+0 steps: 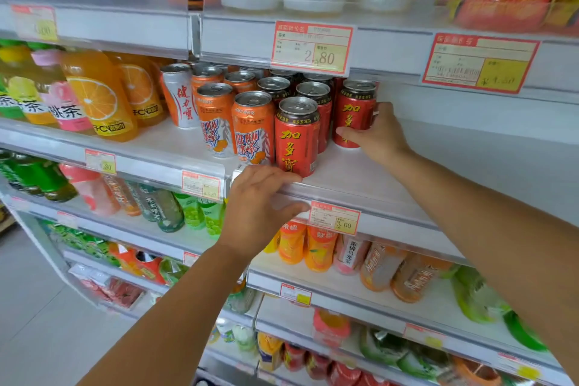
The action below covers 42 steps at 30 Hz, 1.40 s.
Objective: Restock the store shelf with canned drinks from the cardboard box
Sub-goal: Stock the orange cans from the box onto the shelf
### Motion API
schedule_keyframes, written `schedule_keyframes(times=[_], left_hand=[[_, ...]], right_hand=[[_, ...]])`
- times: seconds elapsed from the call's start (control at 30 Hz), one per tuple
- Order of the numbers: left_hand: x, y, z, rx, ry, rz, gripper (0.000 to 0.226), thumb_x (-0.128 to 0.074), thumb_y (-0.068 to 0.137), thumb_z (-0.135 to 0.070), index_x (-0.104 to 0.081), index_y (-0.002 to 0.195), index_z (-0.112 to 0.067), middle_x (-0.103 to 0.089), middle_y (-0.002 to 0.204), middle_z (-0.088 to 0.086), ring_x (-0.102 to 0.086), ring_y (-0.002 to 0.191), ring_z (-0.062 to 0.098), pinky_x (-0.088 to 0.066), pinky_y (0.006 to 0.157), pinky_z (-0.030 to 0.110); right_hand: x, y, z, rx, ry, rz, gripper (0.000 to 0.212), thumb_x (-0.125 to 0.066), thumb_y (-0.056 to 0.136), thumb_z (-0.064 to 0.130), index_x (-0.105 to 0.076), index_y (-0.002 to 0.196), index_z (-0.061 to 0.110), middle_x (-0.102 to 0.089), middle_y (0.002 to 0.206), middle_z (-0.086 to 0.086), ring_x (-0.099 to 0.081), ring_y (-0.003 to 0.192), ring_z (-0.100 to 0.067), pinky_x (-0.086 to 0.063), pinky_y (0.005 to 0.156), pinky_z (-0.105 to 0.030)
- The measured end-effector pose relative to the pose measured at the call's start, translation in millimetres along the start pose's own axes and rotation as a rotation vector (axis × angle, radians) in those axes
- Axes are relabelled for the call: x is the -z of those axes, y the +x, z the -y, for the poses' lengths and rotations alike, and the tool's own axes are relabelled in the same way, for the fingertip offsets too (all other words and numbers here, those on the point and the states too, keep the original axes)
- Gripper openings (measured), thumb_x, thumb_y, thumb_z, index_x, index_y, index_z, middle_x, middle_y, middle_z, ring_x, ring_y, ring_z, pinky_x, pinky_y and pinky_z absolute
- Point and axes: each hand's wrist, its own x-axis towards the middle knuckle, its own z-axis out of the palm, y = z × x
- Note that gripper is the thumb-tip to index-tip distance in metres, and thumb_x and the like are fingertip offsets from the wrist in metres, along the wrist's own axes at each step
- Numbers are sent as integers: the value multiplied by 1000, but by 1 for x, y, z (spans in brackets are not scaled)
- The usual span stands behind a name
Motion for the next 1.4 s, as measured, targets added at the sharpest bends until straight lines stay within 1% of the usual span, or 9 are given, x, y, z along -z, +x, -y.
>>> schedule_keyframes(times=[0.17, 0.5, 0.63, 0.7, 0.83, 0.9, 1.03, 1.23, 1.4], left_hand=[[-2, -1, 0, -4, -29, -14, 43, -69, 72, -55, -71, 103, -26, -66, 99, -9, -54, 96, 15, -28, 92, 11], [3, -1, -2, 1, -77, -21, 45, -71, 71, -51, -72, 107, -24, -68, 102, -7, -49, 101, 10, -37, 93, 22], [26, -22, 2, -35, -75, -168, 42, -78, 76, -29, -69, 116, -19, -67, 118, -5, -53, 115, 14, -35, 103, 22], [42, -46, 15, -6, -33, -237, 34, -74, 82, -26, -69, 114, -17, -65, 120, -6, -52, 115, 11, -31, 104, 19], [52, -131, 66, 354, -26, -127, 27, -66, 88, -28, -67, 114, -24, -63, 116, -9, -54, 112, 13, -37, 101, 20], [47, -190, 95, 634, 21, 12, 29, -69, 88, -23, -66, 116, -27, -61, 119, -11, -53, 115, 16, -44, 99, 30], [30, -329, 134, 1209, 30, 328, 41, -67, 86, -29, -60, 126, -30, -55, 131, -4, -51, 122, 19, -40, 96, 28], [-38, -501, 173, 1665, -92, 591, 51, -59, 93, -32, -44, 141, -28, -45, 140, 0, -50, 124, 20, -41, 94, 27], [-135, -613, 239, 1767, -173, 597, 56, -62, 91, -32, -40, 142, -26, -41, 142, 0, -48, 125, 22, -42, 102, 33]], right_hand=[[-8, 12, -3, -7, -39, -51, 80, -87, 62, 42, -43, 121, 8, -60, 121, -11, -60, 107, -27, -48, 87, -33], [1, 8, 2, -103, 18, 27, 97, -83, 61, 53, -35, 133, 10, -51, 129, -10, -55, 114, -21, -45, 95, -32], [31, -58, 26, 163, -56, -79, 48, -73, 82, 33, -49, 121, 19, -51, 112, -5, -57, 99, -19, -47, 87, -28], [36, -107, 44, 338, 48, 6, 31, -68, 86, 22, -54, 113, 25, -55, 107, -4, -58, 92, -15, -45, 81, -19], [7, -200, 70, 410, 209, 540, 24, -62, 85, 33, -57, 108, 38, -59, 101, 9, -59, 93, -13, -46, 77, -17], [-38, -230, 63, 417, 124, 844, 25, -60, 86, 38, -55, 110, 42, -57, 106, 16, -57, 100, -5, -43, 80, -12], [-159, -281, -4, 177, -157, 1336, 29, -59, 92, 37, -48, 117, 46, -49, 118, 27, -45, 112, 16, -40, 93, -11], [-325, -370, -156, -66, -530, 1544, 28, -57, 91, 26, -56, 118, 18, -61, 118, -12, -60, 110, -26, -47, 91, -41], [-451, -438, -283, -64, -628, 1605, 35, -51, 78, 49, -51, 108, 30, -59, 98, 5, -58, 91, -17, -45, 76, -32]])
